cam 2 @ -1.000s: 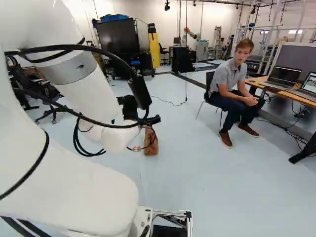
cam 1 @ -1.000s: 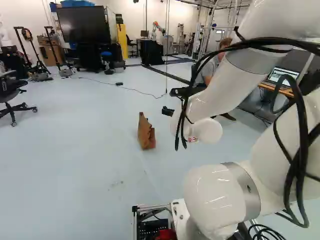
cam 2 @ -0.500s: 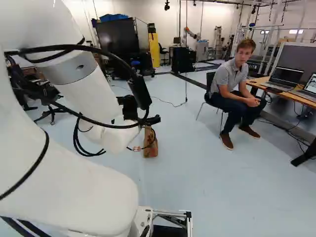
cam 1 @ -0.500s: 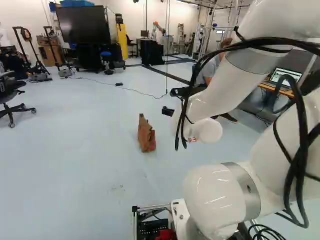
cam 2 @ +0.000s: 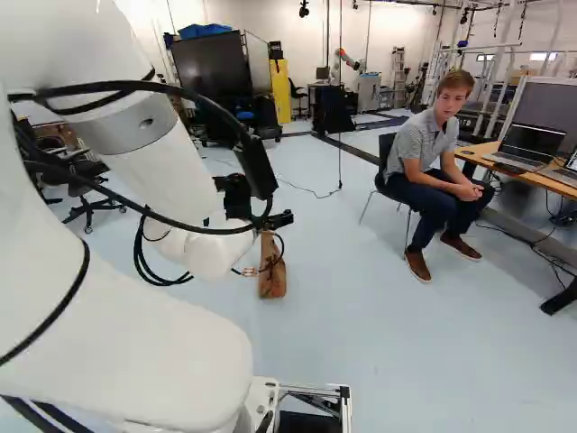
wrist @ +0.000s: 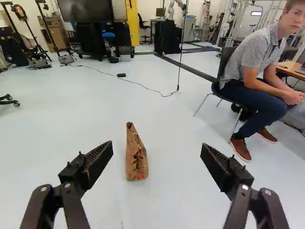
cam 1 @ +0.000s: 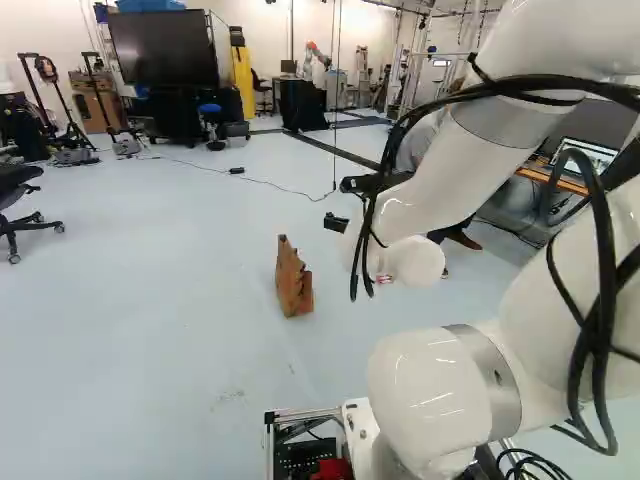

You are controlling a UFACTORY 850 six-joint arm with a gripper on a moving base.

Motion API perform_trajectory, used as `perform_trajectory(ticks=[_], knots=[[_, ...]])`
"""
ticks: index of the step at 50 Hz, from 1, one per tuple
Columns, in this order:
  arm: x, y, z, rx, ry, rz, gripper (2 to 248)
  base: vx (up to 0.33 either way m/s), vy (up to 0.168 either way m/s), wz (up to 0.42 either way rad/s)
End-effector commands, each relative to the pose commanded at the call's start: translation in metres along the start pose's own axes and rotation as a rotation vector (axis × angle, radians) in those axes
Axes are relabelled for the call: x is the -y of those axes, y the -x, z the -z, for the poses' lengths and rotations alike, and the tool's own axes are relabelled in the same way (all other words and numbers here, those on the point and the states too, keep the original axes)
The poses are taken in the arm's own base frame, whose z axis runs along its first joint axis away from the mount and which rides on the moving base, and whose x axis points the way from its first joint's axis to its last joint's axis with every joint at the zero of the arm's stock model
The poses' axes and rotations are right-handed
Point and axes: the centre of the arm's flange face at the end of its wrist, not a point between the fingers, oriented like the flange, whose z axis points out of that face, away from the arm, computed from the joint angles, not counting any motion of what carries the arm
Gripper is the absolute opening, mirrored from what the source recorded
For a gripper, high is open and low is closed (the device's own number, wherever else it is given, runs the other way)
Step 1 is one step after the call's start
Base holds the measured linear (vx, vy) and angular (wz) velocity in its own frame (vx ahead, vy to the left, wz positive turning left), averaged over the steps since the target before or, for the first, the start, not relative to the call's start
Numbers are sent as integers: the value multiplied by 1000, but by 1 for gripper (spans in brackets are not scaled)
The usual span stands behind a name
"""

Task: Pick up the grocery bag from the ground

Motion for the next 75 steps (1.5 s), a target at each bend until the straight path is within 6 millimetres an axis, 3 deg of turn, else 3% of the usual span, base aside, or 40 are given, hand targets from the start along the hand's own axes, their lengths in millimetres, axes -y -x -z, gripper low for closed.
perform_trajectory(ticks=[54,75], knots=[[0,0,0,0,0,0,247,170,18,-12],[0,0,0,0,0,0,247,175,75,201]])
